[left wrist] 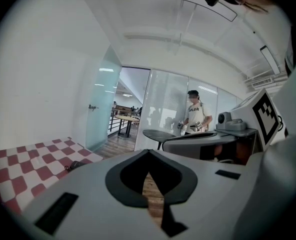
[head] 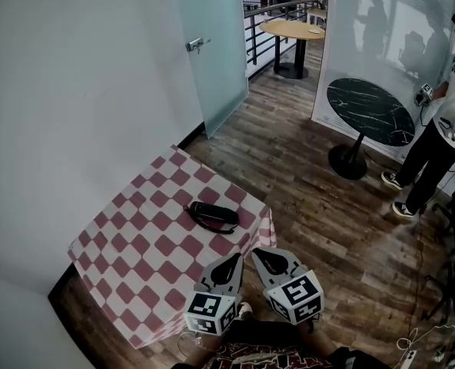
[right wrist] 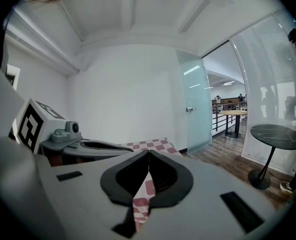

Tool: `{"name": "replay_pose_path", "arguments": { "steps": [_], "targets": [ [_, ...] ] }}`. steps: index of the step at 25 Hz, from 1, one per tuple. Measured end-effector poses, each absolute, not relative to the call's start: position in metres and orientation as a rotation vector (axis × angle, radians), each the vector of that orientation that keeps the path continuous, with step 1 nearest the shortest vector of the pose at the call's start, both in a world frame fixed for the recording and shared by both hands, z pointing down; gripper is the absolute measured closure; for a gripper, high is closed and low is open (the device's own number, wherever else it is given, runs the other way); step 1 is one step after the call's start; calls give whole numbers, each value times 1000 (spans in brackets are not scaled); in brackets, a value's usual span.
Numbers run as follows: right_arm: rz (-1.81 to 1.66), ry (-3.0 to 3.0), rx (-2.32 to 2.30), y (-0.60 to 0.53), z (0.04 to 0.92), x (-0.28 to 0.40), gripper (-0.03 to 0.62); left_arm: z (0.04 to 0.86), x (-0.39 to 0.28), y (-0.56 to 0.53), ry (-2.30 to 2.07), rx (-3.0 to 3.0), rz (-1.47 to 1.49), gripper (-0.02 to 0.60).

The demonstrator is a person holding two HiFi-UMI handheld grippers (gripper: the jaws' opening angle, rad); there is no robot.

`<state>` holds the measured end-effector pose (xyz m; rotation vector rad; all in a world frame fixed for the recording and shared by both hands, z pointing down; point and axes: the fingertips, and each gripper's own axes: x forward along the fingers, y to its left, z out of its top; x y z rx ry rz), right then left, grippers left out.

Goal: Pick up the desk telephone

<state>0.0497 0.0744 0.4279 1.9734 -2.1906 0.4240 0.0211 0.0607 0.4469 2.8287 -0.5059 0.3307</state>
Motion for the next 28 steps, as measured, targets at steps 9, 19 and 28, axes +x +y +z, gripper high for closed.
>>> {"name": "replay_pose_path", "arguments": {
  "steps": [9,19,28],
  "targets": [
    [440,-2178,1977,42,433,44,576,451,13,28,-526,2805,329,575],
    [458,-2216,1917,9,436,56,576,457,28,-1,-572,2769,333,575],
    [451,-2295,1820,-38,430,91,576,451,68,-46,-662,2748,317,575]
  ]
}}
